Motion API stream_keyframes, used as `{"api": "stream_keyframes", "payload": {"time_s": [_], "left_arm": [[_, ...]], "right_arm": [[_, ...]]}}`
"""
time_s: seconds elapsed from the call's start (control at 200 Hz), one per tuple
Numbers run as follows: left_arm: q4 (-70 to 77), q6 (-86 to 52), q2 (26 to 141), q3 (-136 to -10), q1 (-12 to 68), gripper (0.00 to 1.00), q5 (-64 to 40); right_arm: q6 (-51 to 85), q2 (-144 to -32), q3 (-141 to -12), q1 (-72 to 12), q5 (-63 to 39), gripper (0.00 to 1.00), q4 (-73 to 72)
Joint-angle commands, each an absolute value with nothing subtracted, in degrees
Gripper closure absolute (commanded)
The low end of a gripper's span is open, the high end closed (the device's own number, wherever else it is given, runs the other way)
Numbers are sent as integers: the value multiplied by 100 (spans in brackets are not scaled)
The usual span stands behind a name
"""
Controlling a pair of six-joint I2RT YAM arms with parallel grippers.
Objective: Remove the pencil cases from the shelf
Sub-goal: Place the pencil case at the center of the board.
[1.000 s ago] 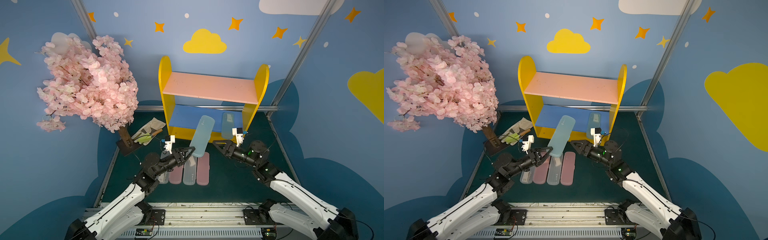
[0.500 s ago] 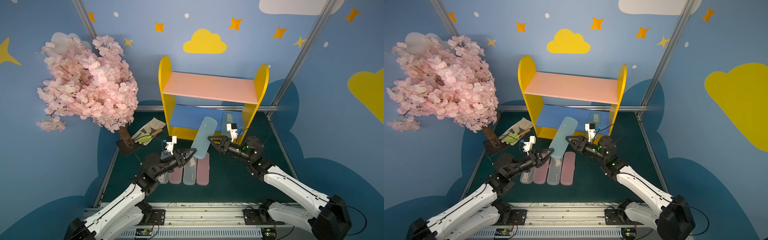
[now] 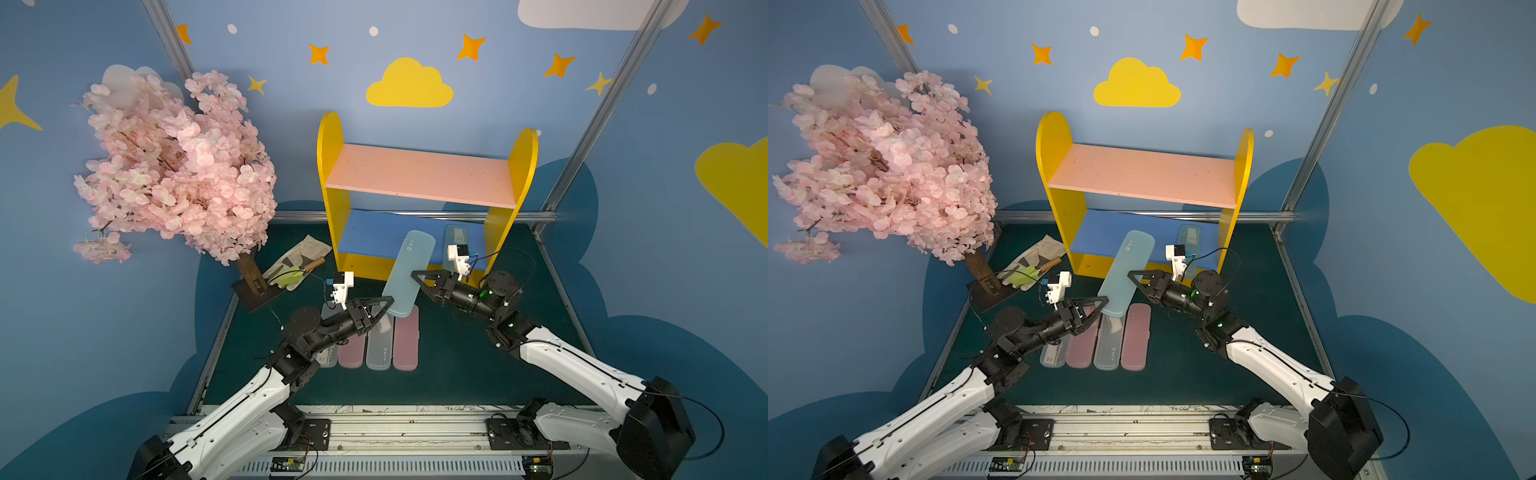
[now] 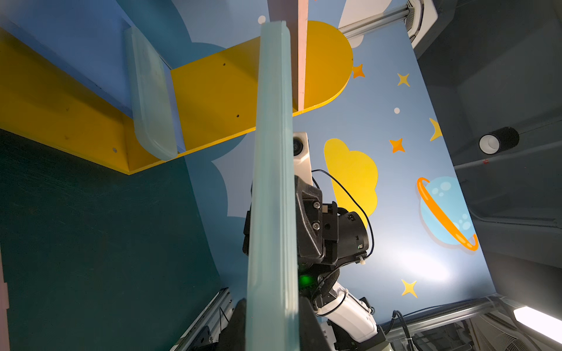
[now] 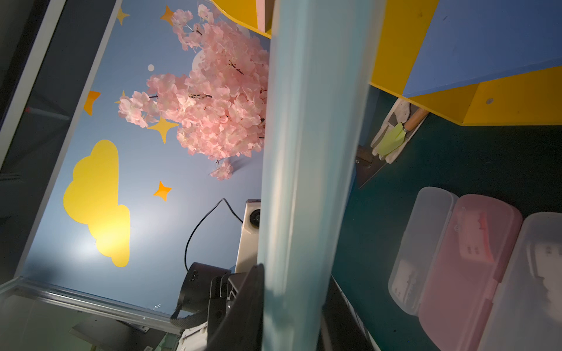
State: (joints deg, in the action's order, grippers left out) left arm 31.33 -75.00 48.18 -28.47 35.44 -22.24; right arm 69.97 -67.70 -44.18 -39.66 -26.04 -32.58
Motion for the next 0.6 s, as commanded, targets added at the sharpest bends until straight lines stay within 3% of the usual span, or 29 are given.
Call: {"api": "stream_keyframes", "payload": {"time_s": [0.0, 0.185, 0.3, 0.596], "left_arm": [[3356, -7365, 4834, -3024, 3592, 89, -2297], [2914, -7206, 4695, -3041, 3595, 43, -2067], [2135, -6960, 4461, -3123, 3595, 20, -1769], [-64, -6242, 3721, -3217, 3595, 3, -423]], "right_arm": [[6939, -6864, -4582, -4025, -2725, 80, -3598], [6953, -6853, -4463, -4017, -2685, 85, -3595], [6834, -6764, -4354, -3999, -2630, 87, -3380], [5619, -6041, -3960, -3887, -2317, 88, -1564]]}}
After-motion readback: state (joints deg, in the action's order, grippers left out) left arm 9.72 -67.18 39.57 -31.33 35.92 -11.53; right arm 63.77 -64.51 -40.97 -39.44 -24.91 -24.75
